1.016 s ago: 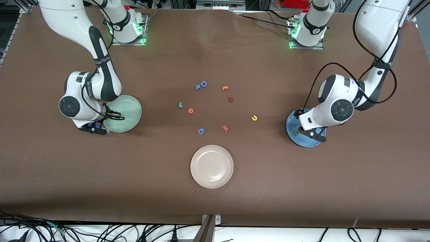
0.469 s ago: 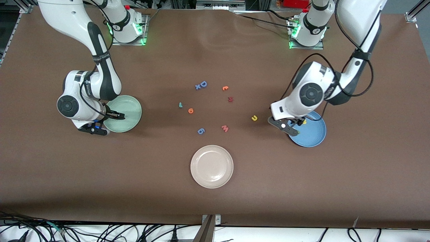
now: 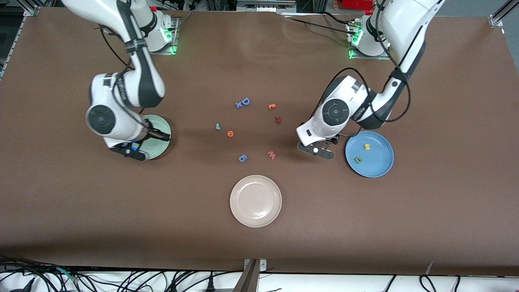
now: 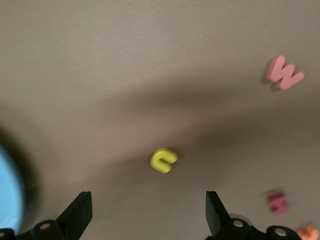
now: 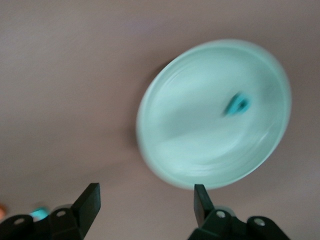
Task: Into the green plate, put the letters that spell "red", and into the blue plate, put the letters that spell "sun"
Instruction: 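Grasp another yellow u and a teal letter with the left and right grippers, then release the u and teal letter onto the blue and green plates with both grippers, then return the left gripper to rest while the right gripper moves toward the orange e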
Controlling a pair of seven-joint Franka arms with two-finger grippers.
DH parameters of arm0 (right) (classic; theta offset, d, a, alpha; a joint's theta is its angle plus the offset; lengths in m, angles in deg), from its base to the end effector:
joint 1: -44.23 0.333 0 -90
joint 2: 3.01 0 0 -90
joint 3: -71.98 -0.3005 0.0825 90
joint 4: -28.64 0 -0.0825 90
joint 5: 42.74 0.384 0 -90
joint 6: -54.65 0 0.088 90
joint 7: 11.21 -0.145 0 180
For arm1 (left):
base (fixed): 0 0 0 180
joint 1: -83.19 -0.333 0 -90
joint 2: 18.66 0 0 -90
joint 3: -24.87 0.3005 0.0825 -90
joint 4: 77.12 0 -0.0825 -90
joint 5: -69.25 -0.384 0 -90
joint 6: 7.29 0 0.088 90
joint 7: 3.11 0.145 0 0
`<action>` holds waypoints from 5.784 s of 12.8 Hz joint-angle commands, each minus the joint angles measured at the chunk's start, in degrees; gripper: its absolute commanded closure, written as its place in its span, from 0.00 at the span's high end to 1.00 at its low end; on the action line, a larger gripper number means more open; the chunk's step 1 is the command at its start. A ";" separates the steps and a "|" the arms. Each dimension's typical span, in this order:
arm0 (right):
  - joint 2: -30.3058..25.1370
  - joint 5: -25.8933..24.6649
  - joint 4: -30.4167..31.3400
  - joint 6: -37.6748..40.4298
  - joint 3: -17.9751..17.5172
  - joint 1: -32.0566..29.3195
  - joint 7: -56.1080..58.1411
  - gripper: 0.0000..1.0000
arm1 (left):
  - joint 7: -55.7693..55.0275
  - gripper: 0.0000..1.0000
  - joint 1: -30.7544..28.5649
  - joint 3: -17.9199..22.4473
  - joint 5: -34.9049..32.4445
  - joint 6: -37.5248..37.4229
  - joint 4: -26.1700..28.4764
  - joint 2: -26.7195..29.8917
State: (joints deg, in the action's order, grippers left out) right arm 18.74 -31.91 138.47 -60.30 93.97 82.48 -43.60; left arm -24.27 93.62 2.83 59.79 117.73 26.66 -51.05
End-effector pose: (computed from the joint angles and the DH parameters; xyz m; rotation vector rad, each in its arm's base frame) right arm 0.5478 0.1796 0.2385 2.9770 -0.5682 -0.3673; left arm 0.5318 -0.3200 0.1857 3.0998 -0.4107 -0.2607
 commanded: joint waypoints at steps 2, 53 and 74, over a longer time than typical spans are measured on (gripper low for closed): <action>0.57 3.67 0.29 -3.69 -7.04 0.77 -13.46 0.98 | -9.31 1.00 1.87 0.42 -8.26 5.49 -1.91 -6.45; 1.37 3.58 11.46 -25.61 -14.10 3.32 -14.11 0.15 | 39.54 1.00 -24.93 -4.66 -11.89 -11.26 -1.38 5.82; 3.83 3.94 7.77 -6.88 7.54 -3.27 25.02 0.86 | 23.20 1.00 -8.58 15.71 9.47 -29.16 -9.59 31.76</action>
State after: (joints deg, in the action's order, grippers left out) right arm 24.64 -29.10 147.29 -69.09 101.48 79.14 -18.63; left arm 1.75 83.14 16.75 68.11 84.04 10.86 -23.98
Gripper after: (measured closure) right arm 0.423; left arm 0.000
